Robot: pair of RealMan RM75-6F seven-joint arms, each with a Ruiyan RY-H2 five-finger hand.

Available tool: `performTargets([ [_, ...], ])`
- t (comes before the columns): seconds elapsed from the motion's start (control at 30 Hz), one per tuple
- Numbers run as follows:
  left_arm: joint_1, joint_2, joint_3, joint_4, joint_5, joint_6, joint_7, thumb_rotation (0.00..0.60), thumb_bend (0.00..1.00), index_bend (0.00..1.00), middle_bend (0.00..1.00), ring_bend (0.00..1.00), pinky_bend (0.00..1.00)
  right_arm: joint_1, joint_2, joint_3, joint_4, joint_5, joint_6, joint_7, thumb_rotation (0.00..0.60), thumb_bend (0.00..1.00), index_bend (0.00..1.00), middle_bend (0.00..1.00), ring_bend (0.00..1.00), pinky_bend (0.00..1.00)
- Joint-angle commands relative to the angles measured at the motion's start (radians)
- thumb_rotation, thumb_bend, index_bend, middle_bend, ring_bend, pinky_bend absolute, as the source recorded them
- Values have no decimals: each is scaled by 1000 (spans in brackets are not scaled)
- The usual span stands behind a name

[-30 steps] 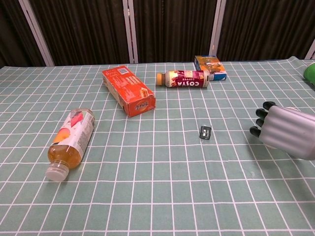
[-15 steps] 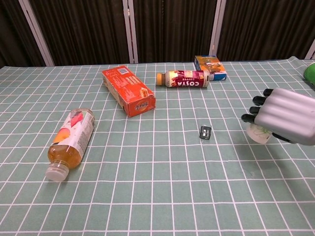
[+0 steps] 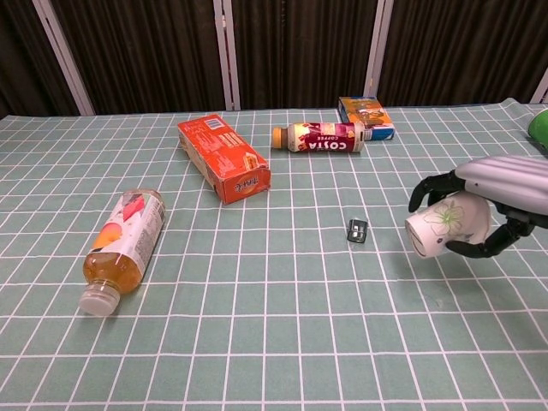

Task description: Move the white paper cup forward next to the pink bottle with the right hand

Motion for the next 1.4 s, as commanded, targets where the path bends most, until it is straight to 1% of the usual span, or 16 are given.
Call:
performTargets([
  [0.03, -1, -1, -1, 0, -3, -2, 2, 600, 0, 0, 0, 0, 0, 17, -3, -4, 31, 13, -36, 94, 600, 294, 286, 404, 252, 391],
  [0.17, -2, -1, 0, -1, -6, -6, 4, 600, 0, 0, 0, 0, 0, 19, -14, -13, 63, 3, -31, 116, 600, 293, 252, 363, 220, 367],
  [0.23, -3, -1, 2, -3, -5, -8, 3, 600, 0, 0, 0, 0, 0, 20, -10, -19, 68, 5, -40, 109, 600, 284, 177, 287, 153, 279],
  [0.27, -3, 0, 3, -3, -4, -9, 3, 600, 0, 0, 0, 0, 0, 22, -3, -24, 65, 11, -51, 96, 600, 266, 112, 216, 90, 180],
  [0.3, -3, 0, 3, -4, -3, -10, 3, 600, 0, 0, 0, 0, 0, 24, 6, -27, 59, 17, -62, 72, 600, 238, 70, 161, 52, 115],
  [0.33, -3, 0, 4, -4, -3, -10, 3, 600, 0, 0, 0, 0, 0, 24, 13, -29, 56, 22, -67, 46, 600, 192, 31, 97, 17, 49],
  [0.37, -3, 0, 4, -4, -2, -9, 4, 600, 0, 0, 0, 0, 0, 25, 22, -31, 48, 29, -71, -2, 600, 141, 8, 48, 1, 9],
  [0.4, -3, 0, 4, -5, -1, -9, 4, 600, 0, 0, 0, 0, 0, 23, 30, -31, 35, 36, -69, -52, 600, 79, 0, 12, 0, 0],
  [0.47, -3, 0, 4, -5, -1, -8, 4, 600, 0, 0, 0, 0, 0, 18, 41, -30, 12, 47, -58, -120, 600, 25, 0, 0, 0, 0],
  [0.57, -2, 1, 4, -7, 0, -5, 3, 600, 0, 0, 0, 0, 0, 7, 63, -36, -46, 48, -24, -269, 600, 8, 0, 0, 0, 0],
  [0.73, 0, 3, 7, -11, 7, 0, 7, 600, 0, 0, 0, 0, 0, -15, 80, -66, -140, 6, 48, -603, 600, 12, 0, 0, 0, 0],
  [0.87, 3, 4, 10, -15, 19, 7, 4, 600, 0, 0, 0, 0, 0, -20, 45, -90, -152, -51, 85, -867, 600, 16, 0, 0, 0, 0],
  [1.0, 6, 7, 11, -14, 24, 15, -1, 600, 0, 0, 0, 0, 0, -22, 6, -100, -132, -56, 73, -1008, 600, 31, 0, 0, 0, 0],
  [1.17, 4, 9, 10, -10, 20, 9, -7, 600, 0, 0, 0, 0, 0, -33, -43, -104, -106, -31, 64, -1180, 600, 39, 0, 0, 0, 0],
  [1.33, 2, 8, 8, -9, 15, 6, -8, 600, 0, 0, 0, 0, 0, -47, -75, -111, -97, 2, 54, -1298, 600, 46, 0, 0, 0, 6],
  [1.4, 2, 8, 7, -8, 13, 5, -8, 600, 0, 0, 0, 0, 0, -50, -83, -109, -93, 17, 53, -1332, 600, 48, 0, 3, 0, 28],
])
